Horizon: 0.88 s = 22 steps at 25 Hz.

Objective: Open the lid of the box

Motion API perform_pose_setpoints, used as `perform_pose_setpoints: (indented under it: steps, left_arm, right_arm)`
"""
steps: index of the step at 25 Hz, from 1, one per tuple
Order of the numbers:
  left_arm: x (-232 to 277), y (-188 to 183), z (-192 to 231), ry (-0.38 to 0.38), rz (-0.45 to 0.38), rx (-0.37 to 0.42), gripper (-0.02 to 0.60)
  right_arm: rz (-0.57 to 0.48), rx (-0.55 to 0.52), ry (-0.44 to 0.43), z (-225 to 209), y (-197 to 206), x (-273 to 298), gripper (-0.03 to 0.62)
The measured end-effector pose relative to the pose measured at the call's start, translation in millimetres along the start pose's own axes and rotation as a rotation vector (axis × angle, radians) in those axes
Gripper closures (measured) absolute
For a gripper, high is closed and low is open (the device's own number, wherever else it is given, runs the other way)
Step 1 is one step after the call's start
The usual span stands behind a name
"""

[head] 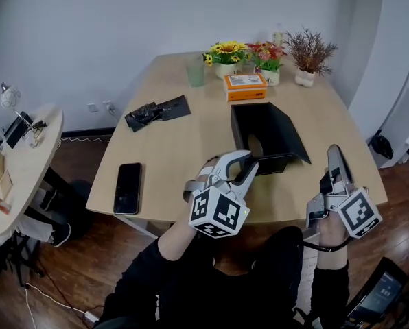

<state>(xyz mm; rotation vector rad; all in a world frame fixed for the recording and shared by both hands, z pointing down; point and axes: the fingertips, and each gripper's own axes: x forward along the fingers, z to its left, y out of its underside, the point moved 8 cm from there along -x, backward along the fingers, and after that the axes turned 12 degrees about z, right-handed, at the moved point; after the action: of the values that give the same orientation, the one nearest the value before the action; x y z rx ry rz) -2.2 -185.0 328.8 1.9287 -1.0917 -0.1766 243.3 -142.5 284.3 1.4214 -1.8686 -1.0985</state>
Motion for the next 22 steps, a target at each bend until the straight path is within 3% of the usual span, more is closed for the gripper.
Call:
perform_pose_setpoints:
  steps: [2, 4, 6, 8, 12, 17, 22]
  left_arm:
    - [-19, -2, 11, -0.060, -0.076, -0.113, 0.525]
    - [-47, -5, 26, -0.112, -0.208, -0.277, 0.523]
    - [-73, -5, 38, -0.138, -0.336, -0.454, 0.523]
    - [-93, 0, 40, -0.156, -0.390, -0.552, 0.523]
    - [-118, 2, 32, -0.233, -0.441, -0.573, 0.523]
    - [-135, 1, 32, -0.301, -0.476, -0.557, 0.523]
    - [-135, -1, 24, -0.306, -0.480, -0.505, 0.525]
  right_arm:
    - [-0.026, -0.195, 0.047, 20, -3, -3, 0.560]
    - [-0.061, -0.375, 0.075, 40, -2, -5, 0.563]
    - [-0.085, -0.523, 0.065, 58, 4, -3, 0.566]
    - [-0.100, -0.632, 0.017, 75, 14, -3, 0.566]
    - [-0.143, -0.741, -0.069, 103, 30, -6, 0.568]
    - [-0.230, -0.867, -0.108, 126, 41, -19, 0.566]
    - [-0.271, -0.912, -0.107, 134, 53, -26, 0.556]
